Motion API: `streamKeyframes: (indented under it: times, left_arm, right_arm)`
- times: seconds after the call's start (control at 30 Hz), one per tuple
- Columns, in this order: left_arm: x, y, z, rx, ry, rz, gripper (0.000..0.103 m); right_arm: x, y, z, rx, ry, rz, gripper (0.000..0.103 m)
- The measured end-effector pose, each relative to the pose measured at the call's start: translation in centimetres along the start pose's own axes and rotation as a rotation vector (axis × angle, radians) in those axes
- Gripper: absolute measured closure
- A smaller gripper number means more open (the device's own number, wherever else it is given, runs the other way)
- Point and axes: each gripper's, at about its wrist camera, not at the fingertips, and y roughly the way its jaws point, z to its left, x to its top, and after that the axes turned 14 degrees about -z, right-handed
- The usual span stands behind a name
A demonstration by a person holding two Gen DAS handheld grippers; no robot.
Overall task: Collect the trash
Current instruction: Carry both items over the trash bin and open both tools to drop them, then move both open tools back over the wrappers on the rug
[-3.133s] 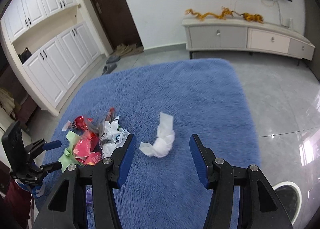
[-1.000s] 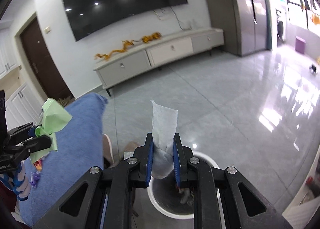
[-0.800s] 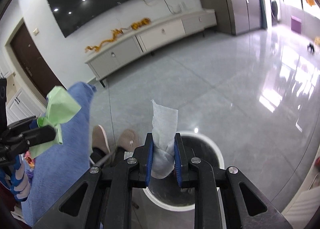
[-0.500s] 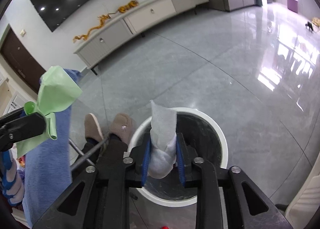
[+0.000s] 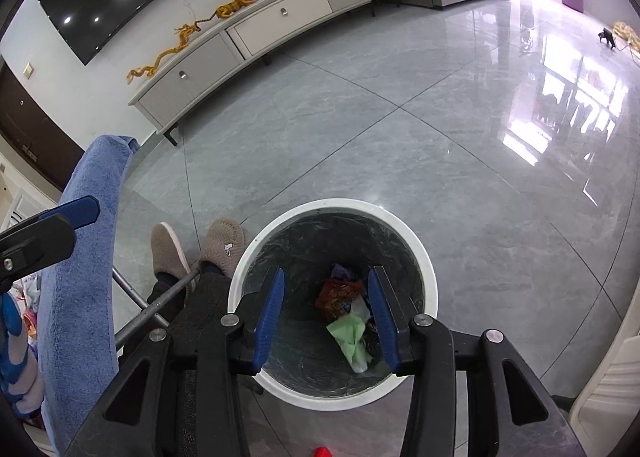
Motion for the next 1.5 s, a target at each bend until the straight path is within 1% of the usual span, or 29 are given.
streamKeyframes:
  times: [0.17,0.23,0.3,0.47,0.57,0.73,0.97,1.27,1.5]
  left_arm:
    - [0.0,-1.5,0.2,0.076,0.031,-0.053,0.040]
    - [0.0,-2.3,0.1,0.114,0.045,-0.081,0.038]
    - [0.0,-3.3,0.3,0.151,0.048,-0.114,0.033]
    - [-0.1,-5.4,0.6,0.227,0.054,-0.170,0.032]
    - [-0.2,-7.1,0.9,0.292,0.067,-0.208,0.031]
    - [-0.4,-9.7,1.7,0.360,0.068,-0.259,0.031]
    - [-0.5,-13.4,3.3,0.395,0.035,-0.320,0.031]
    - [-0.9,-17.7,4.0,0.417,0.010,-0.395,0.031]
    - [-1.9,-22.9,5.3,0.444,-0.023,-0.473,0.031]
  right_arm:
    - [0.7,-0.5,0.2,-0.005,-0.002,-0.021,0.060]
    - [0.8,-1.0,0.6,-0.007,-0.007,-0.029,0.060]
    - [1.0,-1.6,0.9,-0.009,-0.014,-0.040,0.059]
    - [1.5,-3.1,1.9,-0.012,-0.029,-0.069,0.057]
    - [2.1,-4.1,2.8,-0.011,-0.048,-0.092,0.054]
    - [3.0,-5.6,4.7,0.000,-0.086,-0.127,0.054]
    - [3.9,-8.1,7.7,0.015,-0.143,-0.178,0.054]
    - [5.0,-11.5,11.4,0.033,-0.203,-0.243,0.054]
    - [5.8,-14.0,14.9,0.066,-0.263,-0.288,0.054]
